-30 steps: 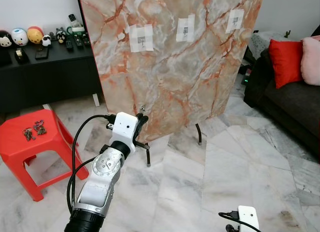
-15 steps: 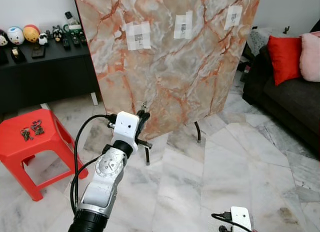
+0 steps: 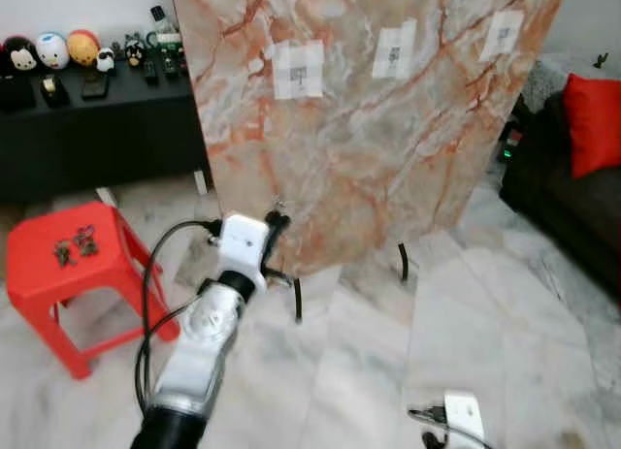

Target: Hang keys on a hook

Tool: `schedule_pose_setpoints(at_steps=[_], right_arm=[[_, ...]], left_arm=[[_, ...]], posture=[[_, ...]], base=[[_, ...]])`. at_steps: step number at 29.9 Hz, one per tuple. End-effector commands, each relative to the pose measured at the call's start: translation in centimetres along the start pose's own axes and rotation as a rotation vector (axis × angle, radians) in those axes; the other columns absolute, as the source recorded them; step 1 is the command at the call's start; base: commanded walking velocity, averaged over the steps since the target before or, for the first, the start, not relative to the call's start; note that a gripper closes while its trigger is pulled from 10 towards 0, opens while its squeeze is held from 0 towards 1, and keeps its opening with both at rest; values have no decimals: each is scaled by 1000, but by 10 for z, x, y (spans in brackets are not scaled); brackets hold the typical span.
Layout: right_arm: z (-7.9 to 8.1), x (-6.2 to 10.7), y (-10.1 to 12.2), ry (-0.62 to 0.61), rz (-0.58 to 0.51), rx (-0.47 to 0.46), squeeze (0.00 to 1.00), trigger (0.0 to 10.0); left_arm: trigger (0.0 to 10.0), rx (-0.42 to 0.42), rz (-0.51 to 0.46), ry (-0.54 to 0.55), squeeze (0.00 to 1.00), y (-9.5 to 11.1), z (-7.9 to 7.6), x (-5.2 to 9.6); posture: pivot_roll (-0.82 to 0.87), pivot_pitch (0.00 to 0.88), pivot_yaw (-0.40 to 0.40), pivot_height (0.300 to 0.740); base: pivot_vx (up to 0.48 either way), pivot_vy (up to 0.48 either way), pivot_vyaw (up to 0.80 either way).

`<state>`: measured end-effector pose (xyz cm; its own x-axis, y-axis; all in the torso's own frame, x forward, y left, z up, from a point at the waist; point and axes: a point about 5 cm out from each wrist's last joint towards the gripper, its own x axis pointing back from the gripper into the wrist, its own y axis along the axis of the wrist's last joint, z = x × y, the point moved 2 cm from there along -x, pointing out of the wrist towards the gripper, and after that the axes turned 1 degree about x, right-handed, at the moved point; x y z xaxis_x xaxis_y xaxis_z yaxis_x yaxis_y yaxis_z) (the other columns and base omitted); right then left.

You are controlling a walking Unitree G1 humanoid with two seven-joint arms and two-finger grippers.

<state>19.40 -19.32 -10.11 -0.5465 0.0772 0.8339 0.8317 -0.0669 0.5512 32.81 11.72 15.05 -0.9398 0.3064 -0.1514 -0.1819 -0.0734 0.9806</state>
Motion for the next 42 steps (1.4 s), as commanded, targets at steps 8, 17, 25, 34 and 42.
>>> schedule_pose_setpoints(at_steps=[8, 17, 25, 34, 42], right_arm=[[-15, 2, -10, -31, 30, 10, 0, 10000], [-11, 2, -11, -34, 31, 2, 0, 10000], [-10, 2, -9, -37, 29, 1, 0, 10000], [-25, 3, -7, -49, 26, 32, 0, 10000], [-23, 3, -10, -44, 24, 5, 0, 10000]], left_arm=[[10000, 9, -36, -63, 0, 7, -16, -6], [10000, 14, -48, -68, 0, 9, -17, -8], [10000, 32, -63, -58, 0, 13, -14, -9], [10000, 61, -66, -34, 0, 15, -8, -10], [10000, 75, -71, -30, 0, 16, -8, -10]], posture=[[104, 27, -93, 740], [102, 30, -93, 740], [102, 43, -95, 740], [102, 53, -95, 740], [101, 57, -95, 740]], base=[[347, 0, 0], [347, 0, 0], [348, 0, 0], [353, 0, 0], [357, 0, 555]])
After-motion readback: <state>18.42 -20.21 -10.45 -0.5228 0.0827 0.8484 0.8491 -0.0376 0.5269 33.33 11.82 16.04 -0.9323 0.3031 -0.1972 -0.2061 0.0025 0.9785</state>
